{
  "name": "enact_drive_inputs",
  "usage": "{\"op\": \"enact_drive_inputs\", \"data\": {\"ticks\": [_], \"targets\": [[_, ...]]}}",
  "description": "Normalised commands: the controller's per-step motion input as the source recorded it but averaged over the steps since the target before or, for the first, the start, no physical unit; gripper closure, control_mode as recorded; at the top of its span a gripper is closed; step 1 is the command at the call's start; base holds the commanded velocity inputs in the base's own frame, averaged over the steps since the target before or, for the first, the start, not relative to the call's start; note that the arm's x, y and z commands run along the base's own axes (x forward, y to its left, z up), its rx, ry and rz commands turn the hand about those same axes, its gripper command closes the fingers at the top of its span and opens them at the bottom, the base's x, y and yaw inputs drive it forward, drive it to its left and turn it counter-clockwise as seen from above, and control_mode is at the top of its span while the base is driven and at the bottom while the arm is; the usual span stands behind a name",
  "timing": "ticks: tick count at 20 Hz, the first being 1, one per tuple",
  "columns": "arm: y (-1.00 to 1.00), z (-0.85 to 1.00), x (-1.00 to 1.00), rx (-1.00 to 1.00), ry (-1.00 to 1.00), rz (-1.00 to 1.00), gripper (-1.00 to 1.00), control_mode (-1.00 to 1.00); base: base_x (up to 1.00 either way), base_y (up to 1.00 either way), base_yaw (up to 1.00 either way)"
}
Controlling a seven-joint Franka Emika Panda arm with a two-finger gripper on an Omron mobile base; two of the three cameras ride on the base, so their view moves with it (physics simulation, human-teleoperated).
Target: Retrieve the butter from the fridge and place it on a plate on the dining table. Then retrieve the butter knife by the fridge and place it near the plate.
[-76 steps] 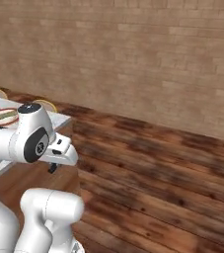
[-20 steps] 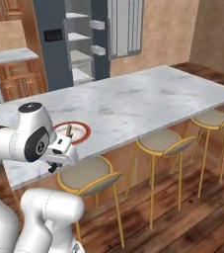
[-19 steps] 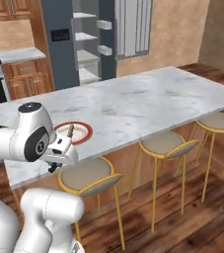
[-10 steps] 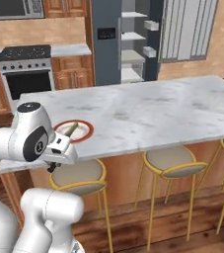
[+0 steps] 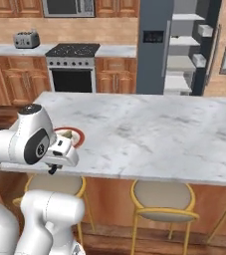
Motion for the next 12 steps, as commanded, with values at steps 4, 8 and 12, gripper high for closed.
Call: {"op": "enact_drive_inputs", "data": {"ticks": [4, 8, 12], "targets": [[0.0, 0.0, 0.0, 0.0, 0.0, 0.0, 1.0, 1.0, 0.62, -0.92, 0.53], [0.0, 0.0, 0.0, 0.0, 0.0, 0.0, 1.0, 1.0, 0.59, -0.83, 0.45], [0.0, 0.0, 0.0, 0.0, 0.0, 0.0, 1.0, 1.0, 0.23, -0.83, 0.17]]}}
